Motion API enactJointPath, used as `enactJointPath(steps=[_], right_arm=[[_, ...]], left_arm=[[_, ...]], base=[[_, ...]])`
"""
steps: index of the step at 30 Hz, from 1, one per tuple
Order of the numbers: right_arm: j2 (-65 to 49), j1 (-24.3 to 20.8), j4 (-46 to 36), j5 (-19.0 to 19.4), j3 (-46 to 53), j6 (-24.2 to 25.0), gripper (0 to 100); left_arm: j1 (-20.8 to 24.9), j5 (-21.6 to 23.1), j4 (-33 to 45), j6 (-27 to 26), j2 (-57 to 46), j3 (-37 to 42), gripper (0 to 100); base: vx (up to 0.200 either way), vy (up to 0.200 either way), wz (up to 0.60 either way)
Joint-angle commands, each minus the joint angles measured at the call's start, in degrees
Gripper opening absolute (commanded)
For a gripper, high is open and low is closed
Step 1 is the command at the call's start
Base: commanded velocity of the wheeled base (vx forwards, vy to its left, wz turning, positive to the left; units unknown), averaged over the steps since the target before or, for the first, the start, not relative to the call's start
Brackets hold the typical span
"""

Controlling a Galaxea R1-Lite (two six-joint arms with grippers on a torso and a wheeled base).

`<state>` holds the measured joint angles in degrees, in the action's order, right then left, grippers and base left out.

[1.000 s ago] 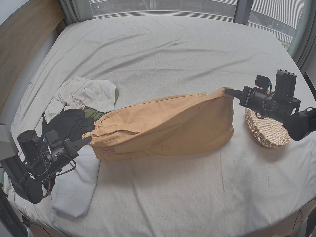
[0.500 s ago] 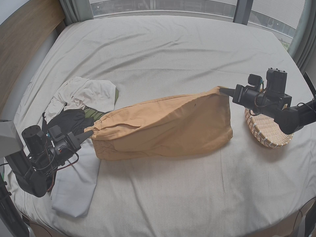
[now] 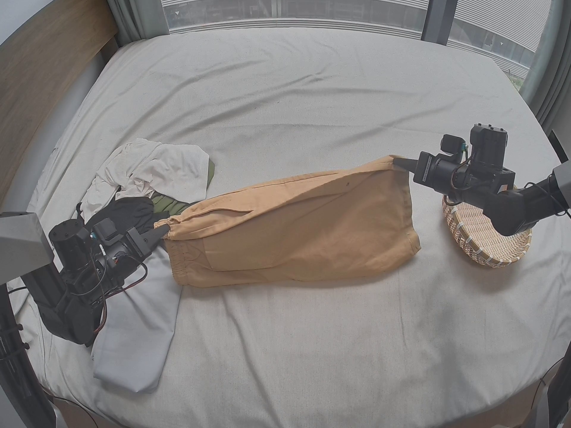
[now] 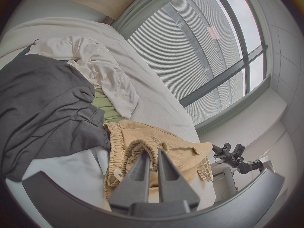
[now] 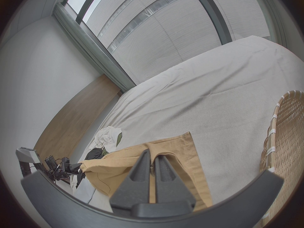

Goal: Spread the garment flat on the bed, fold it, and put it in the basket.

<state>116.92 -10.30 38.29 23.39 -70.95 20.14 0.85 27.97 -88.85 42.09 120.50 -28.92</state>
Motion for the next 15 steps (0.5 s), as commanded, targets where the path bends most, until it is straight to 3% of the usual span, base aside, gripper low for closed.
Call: enactJointPath(steps=[1, 8, 9, 15], right_arm=[[1.1, 0.1, 0.1, 0.1, -0.6, 0.0, 0], [2.1, 0.1, 0.1, 0.1, -2.2, 0.0, 0], [2.3, 0.1, 0.1, 0.1, -2.4, 0.0, 100], [4.4, 0.1, 0.2, -0.1, -4.9, 0.3, 100]], left_arm=[[0.1, 0.0, 0.0, 0.1, 0.9, -0.6, 0], [0.1, 0.0, 0.0, 0.1, 1.1, -1.4, 0], [0.1, 0.0, 0.0, 0.1, 1.1, -1.5, 100], [-0.2, -0.5, 0.1, 0.2, 2.1, -3.3, 100]], base=[[0.0, 0.0, 0.0], [0.0, 0.0, 0.0], [0.0, 0.0, 0.0], [0.0, 0.0, 0.0]])
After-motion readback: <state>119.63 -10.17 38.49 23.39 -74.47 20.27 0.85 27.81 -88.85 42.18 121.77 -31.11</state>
